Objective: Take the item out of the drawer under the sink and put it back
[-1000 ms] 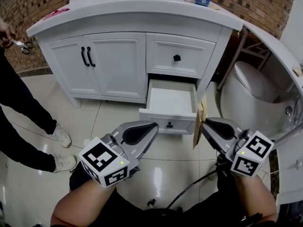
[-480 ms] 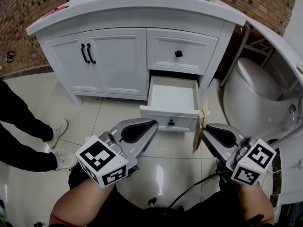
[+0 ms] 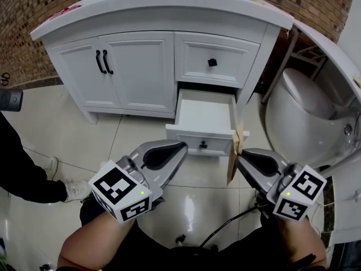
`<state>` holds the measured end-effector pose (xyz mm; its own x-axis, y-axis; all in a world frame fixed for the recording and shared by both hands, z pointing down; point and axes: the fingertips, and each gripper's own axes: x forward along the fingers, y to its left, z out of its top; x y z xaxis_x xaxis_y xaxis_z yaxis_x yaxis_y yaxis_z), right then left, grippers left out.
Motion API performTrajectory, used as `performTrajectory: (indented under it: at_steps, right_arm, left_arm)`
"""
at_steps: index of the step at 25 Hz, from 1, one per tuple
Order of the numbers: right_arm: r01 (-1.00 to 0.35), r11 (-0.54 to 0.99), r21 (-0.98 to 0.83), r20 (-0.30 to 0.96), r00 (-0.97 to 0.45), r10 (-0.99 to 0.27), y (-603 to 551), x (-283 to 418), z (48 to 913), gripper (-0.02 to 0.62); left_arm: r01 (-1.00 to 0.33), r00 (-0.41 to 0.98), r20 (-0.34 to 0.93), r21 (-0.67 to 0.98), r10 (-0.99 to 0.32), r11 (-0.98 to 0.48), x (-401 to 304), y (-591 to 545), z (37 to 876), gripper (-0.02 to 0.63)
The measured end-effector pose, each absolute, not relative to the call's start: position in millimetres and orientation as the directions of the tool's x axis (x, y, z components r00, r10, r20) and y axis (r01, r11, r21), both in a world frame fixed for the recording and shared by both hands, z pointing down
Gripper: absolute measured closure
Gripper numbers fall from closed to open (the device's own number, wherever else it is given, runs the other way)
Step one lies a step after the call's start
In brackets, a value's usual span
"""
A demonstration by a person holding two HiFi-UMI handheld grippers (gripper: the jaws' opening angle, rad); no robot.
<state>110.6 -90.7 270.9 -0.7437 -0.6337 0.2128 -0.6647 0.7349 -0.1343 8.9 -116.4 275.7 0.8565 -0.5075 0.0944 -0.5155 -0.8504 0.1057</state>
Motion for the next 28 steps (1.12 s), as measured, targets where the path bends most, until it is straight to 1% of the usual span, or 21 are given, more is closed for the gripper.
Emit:
performTrajectory:
  at_steps: [28]
  right_arm:
    - [-0.669, 0.731, -0.135, 0.221, -0.740, -0.635, -91.1, 110.8, 273.9, 0.566]
  left_arm:
    - [-0.516, 0.856, 0.098, 0.105, -0.507, -0.850, 8.2, -115.8, 276.4, 0.601]
